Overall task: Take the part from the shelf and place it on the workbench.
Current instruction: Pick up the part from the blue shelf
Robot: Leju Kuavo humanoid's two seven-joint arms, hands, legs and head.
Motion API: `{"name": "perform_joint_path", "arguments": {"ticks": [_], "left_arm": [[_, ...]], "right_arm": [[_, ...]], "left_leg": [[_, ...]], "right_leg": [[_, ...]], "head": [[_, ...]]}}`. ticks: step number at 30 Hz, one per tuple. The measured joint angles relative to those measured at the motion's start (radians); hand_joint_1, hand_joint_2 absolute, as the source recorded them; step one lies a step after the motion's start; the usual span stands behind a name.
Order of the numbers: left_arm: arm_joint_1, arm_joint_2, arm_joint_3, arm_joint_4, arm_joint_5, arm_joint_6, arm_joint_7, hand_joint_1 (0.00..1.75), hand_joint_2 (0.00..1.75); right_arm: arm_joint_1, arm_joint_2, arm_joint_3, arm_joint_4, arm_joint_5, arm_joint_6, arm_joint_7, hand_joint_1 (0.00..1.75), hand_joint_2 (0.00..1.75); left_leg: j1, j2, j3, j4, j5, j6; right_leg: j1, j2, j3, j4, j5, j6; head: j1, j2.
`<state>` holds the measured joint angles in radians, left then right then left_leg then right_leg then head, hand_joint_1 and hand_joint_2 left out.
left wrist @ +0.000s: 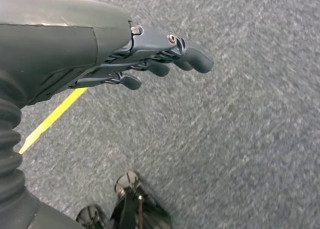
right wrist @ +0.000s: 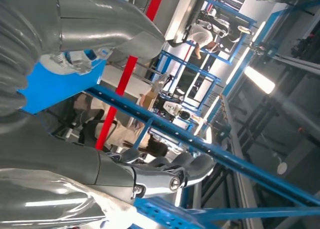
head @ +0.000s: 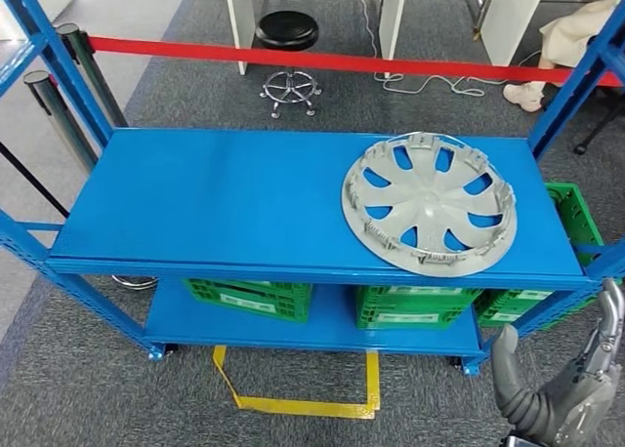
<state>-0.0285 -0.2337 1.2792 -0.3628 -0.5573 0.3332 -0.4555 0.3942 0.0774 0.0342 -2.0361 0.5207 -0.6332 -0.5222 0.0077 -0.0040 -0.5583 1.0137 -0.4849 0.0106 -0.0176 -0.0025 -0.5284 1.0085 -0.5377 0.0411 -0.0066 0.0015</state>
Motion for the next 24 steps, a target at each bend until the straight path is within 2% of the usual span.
{"name": "perform_joint_path", "arguments": {"ticks": [1, 2, 4, 5, 6, 7, 9, 10, 11, 13, 15, 17, 19, 20, 21, 22, 24], "left_arm": [[0.0, 0.001, 0.0, 0.0, -0.001, 0.001, 0.0, 0.0, 1.75], [-0.001, 0.002, 0.0, 0.001, -0.003, 0.002, 0.0, 0.0, 1.75], [-0.002, 0.003, 0.0, 0.002, -0.01, 0.003, -0.002, 0.0, 1.75], [-0.002, 0.003, 0.0, 0.003, -0.016, 0.004, -0.005, 0.0, 1.75], [-0.001, 0.002, 0.0, 0.003, -0.023, 0.005, -0.01, 0.0, 1.75], [-0.001, 0.002, -0.001, 0.003, -0.032, 0.006, -0.017, 0.0, 1.75], [0.001, 0.002, -0.003, 0.004, -0.046, -0.004, -0.037, 0.0, 1.75], [0.001, 0.003, -0.004, 0.004, -0.05, -0.015, -0.05, 0.0, 1.75], [0.001, 0.003, -0.004, 0.004, -0.052, -0.025, -0.062, 0.0, 1.75], [0.001, 0.003, -0.004, 0.005, -0.05, -0.036, -0.077, 0.0, 1.75], [0.0, 0.004, -0.003, 0.004, -0.045, -0.033, -0.081, 0.0, 0.87], [-0.001, 0.006, 0.001, 0.004, -0.036, -0.023, -0.08, 0.0, 0.0], [0.0, 0.006, 0.006, 0.004, -0.031, -0.011, -0.07, 0.0, 0.0], [0.0, 0.006, 0.01, 0.004, -0.031, -0.005, -0.063, 0.0, 0.0], [0.001, 0.006, 0.013, 0.004, -0.031, -0.002, -0.059, 0.0, 0.0], [0.001, 0.006, 0.016, 0.004, -0.03, 0.001, -0.057, 0.0, 0.0], [0.0, 0.006, 0.021, 0.004, -0.029, 0.01, -0.053, 0.0, 0.0]], "right_arm": [[0.0, 0.0, 0.0, 0.0, 0.0, 0.0, -0.001, 0.0, 1.75], [0.0, 0.0, 0.0, 0.0, 0.0, 0.0, -0.001, 0.0, 1.75], [0.003, 0.0, 0.0, 0.0, -0.001, -0.001, -0.001, 0.0, 1.75], [0.005, 0.0, -0.001, 0.0, -0.002, -0.001, -0.001, 0.0, 1.75], [0.007, 0.0, -0.001, 0.0, -0.004, -0.002, -0.001, 0.0, 1.75], [0.009, 0.0, -0.002, 0.0, -0.006, -0.003, -0.002, 0.0, 1.31], [0.011, 0.0, -0.005, -0.002, -0.009, -0.004, -0.006, 0.0, 0.44], [0.012, 0.0, -0.007, -0.004, -0.01, -0.004, -0.009, 0.0, 0.0], [0.014, 0.0, -0.008, -0.006, -0.011, -0.004, -0.012, 0.0, 0.0], [0.021, 0.0, -0.01, -0.013, -0.014, -0.005, -0.017, 0.0, 0.0], [0.027, 0.0, -0.011, -0.018, -0.015, -0.006, -0.021, 0.0, 0.0], [0.028, 0.0, -0.012, -0.023, -0.014, -0.005, -0.027, 0.0, 0.0], [0.028, 0.0, -0.013, -0.025, -0.014, -0.005, -0.033, 0.0, 0.0], [0.028, 0.0, -0.013, -0.025, -0.014, -0.004, -0.035, 0.0, 0.0], [0.028, 0.0, -0.013, -0.025, -0.014, -0.004, -0.037, 0.0, 0.0], [0.028, 0.0, -0.013, -0.025, -0.014, -0.004, -0.037, 0.0, 0.0], [0.028, 0.0, -0.014, -0.025, -0.014, -0.005, -0.039, 0.0, 0.0]], "left_leg": [[0.001, 0.0, 0.001, -0.004, 0.002, 0.007], [0.002, 0.001, 0.003, -0.007, 0.003, 0.013], [-0.001, 0.001, 0.002, -0.007, 0.001, 0.02], [-0.003, 0.001, 0.003, -0.007, 0.0, 0.022], [-0.004, 0.001, 0.004, -0.006, -0.001, 0.023], [-0.005, 0.001, 0.007, -0.006, -0.003, 0.023], [-0.007, 0.0, 0.014, -0.006, -0.007, 0.021], [-0.009, -0.001, 0.016, -0.003, -0.01, 0.018], [-0.01, -0.001, 0.016, -0.002, -0.012, 0.013], [-0.012, -0.001, 0.013, 0.001, -0.013, 0.003], [-0.011, -0.001, 0.012, 0.007, -0.02, -0.006], [-0.009, 0.0, -0.012, 0.067, -0.06, -0.018], [-0.004, 0.0, -0.069, 0.195, -0.123, -0.027], [-0.002, 0.0, -0.096, 0.253, -0.143, -0.03], [0.0, 0.0, -0.11, 0.282, -0.144, -0.033], [0.002, 0.0, -0.107, 0.273, -0.124, -0.034], [0.006, 0.0, -0.052, 0.15, -0.047, -0.033]], "right_leg": [[0.0, 0.0, -0.012, 0.024, -0.017, 0.003], [-0.001, 0.001, -0.037, 0.072, -0.044, 0.006], [-0.001, 0.001, -0.106, 0.213, -0.106, 0.008], [-0.001, 0.001, -0.135, 0.268, -0.122, 0.009], [-0.001, 0.001, -0.148, 0.287, -0.117, 0.009], [-0.001, 0.001, -0.139, 0.264, -0.091, 0.007], [0.0, 0.001, -0.079, 0.131, -0.016, 0.0], [0.001, 0.001, -0.047, 0.065, 0.008, -0.004], [0.002, 0.002, -0.025, 0.022, 0.02, -0.008], [0.006, 0.004, -0.013, 0.002, 0.018, -0.013], [0.003, 0.004, -0.011, -0.001, 0.022, -0.021], [-0.003, 0.001, -0.007, -0.006, 0.023, -0.03], [-0.003, -0.002, -0.006, -0.006, 0.021, -0.034], [-0.003, -0.003, -0.005, -0.006, 0.021, -0.035], [-0.004, -0.002, -0.004, -0.005, 0.02, -0.035], [-0.004, -0.002, -0.002, -0.005, 0.019, -0.035], [-0.006, -0.001, 0.005, -0.005, 0.015, -0.031]], "head": [[0.002, 0.0], [0.004, 0.0], [0.007, 0.0], [0.008, 0.0], [0.008, 0.0], [0.008, 0.0], [0.008, 0.0], [0.008, 0.0], [0.008, 0.0], [0.007, 0.0], [0.006, 0.0], [0.002, 0.0], [-0.002, 0.0], [-0.002, 0.0], [-0.002, 0.0], [-0.002, 0.0], [-0.002, 0.0]]}}
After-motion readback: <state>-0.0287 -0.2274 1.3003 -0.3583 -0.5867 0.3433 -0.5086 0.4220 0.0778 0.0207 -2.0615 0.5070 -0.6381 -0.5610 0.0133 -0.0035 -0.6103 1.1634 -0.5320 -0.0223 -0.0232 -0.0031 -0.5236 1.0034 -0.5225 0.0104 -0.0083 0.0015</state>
